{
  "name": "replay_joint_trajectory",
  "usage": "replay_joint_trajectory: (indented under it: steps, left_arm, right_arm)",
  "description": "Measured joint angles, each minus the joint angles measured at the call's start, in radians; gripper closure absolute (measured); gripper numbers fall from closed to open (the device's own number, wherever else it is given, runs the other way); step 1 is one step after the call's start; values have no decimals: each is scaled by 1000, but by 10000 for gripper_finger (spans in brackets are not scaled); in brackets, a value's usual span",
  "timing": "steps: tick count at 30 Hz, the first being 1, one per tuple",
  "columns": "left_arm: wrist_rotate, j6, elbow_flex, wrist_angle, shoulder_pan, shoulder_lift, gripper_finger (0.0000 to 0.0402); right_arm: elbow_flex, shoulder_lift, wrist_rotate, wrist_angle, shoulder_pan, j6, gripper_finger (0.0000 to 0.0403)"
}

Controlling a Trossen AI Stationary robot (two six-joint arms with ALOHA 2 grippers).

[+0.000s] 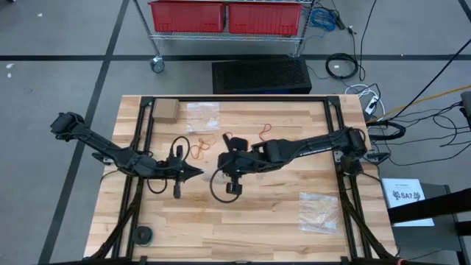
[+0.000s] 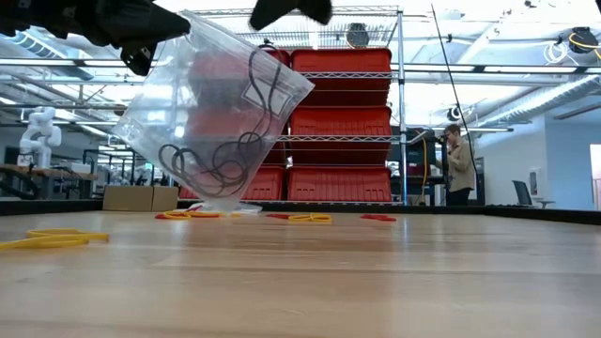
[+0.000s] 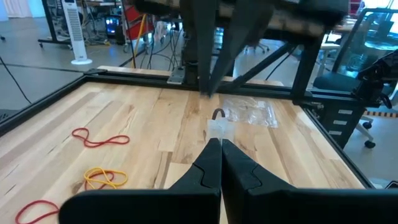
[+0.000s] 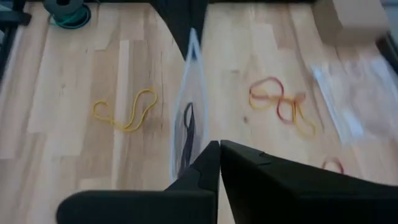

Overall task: Sort rubber bands
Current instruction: Put the purple rubber band into the top right transparent zip lock bag

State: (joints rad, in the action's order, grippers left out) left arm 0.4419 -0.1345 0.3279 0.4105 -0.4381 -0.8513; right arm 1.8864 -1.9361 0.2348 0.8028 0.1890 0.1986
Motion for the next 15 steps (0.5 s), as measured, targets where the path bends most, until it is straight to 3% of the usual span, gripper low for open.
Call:
replay_joint_trajectory:
  steps: [10,15]
  left_arm:
    - [0,0,0,-1,1,0,401]
    - [0,0,0,0,0,0,401]
  right_arm:
    - [-2,1,-26,130,9,142,342]
    - [-18,-17,-35,117,9,157,333]
